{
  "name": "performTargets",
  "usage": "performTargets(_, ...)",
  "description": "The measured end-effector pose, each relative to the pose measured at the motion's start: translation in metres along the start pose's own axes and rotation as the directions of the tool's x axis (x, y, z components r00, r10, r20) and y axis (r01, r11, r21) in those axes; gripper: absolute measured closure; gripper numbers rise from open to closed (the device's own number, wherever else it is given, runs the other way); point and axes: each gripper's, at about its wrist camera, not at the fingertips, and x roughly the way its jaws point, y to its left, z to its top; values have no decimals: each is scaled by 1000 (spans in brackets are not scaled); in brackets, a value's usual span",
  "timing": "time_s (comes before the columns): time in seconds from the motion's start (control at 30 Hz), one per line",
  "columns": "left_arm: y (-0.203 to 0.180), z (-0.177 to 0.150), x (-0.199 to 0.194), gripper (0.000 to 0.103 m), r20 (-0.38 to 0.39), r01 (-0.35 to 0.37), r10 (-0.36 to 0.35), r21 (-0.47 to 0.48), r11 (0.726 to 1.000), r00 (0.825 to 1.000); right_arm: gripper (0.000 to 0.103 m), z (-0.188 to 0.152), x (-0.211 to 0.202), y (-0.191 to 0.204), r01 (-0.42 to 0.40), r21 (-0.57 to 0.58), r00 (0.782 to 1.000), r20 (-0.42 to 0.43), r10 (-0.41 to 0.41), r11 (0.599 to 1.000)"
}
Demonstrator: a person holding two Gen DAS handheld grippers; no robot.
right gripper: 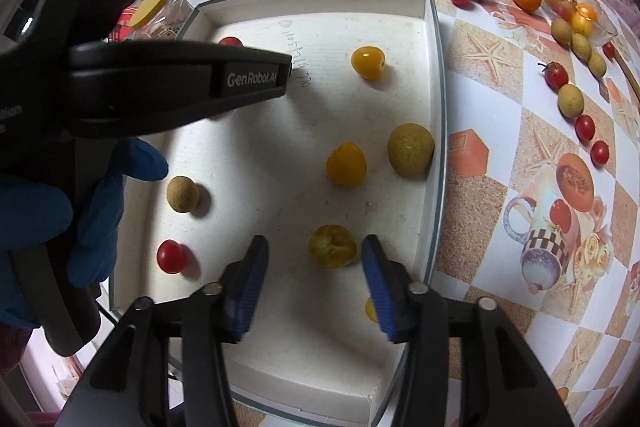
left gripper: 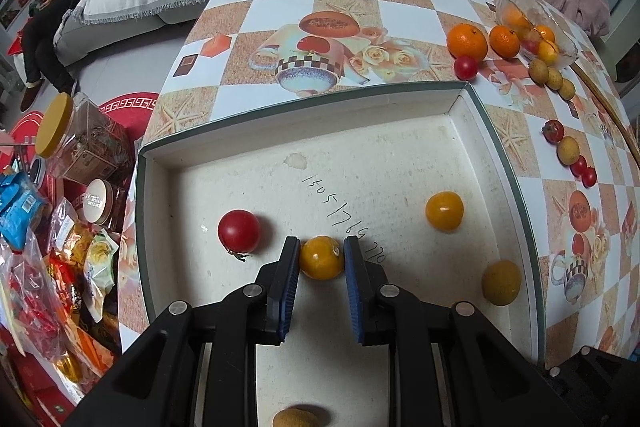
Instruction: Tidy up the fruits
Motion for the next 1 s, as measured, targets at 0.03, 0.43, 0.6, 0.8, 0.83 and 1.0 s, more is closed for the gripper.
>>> performTargets(0.03, 0, 0, 0, 79, -1, 4, -4, -1, 1000, 1000, 40, 0, -3, 0, -6, -3, 1000, 3, 6, 1000)
performTargets(0.43, 6, -10, -15, 24, 82, 36, -34, -21, 999, 996, 27, -3, -33, -9, -23, -3, 999, 26, 23, 1000)
performTargets(0.6, 4, -9, -14, 24, 54, 34, -34, 6, 999, 998, 27, -6, -32, -11, -21, 13, 999, 24, 21, 1000)
performTargets(0.8, 6, -16, -29, 24, 30, 16, -17, 11, 1000, 999, 23, -2, -37, -15, -17, 41, 1000, 21, 16, 999)
performTargets(0.83, 7, -18, -32, 24, 24, 13, -13, 9, 1000, 1000, 23, 0, -38, -16, -15, 49, 1000, 18, 15, 999)
performTargets(1.0, 14, -33, -49, 24, 4, -8, 9, -10, 1000, 1000, 21, 4, -46, -26, -2, 85, 1000, 6, 2, 996)
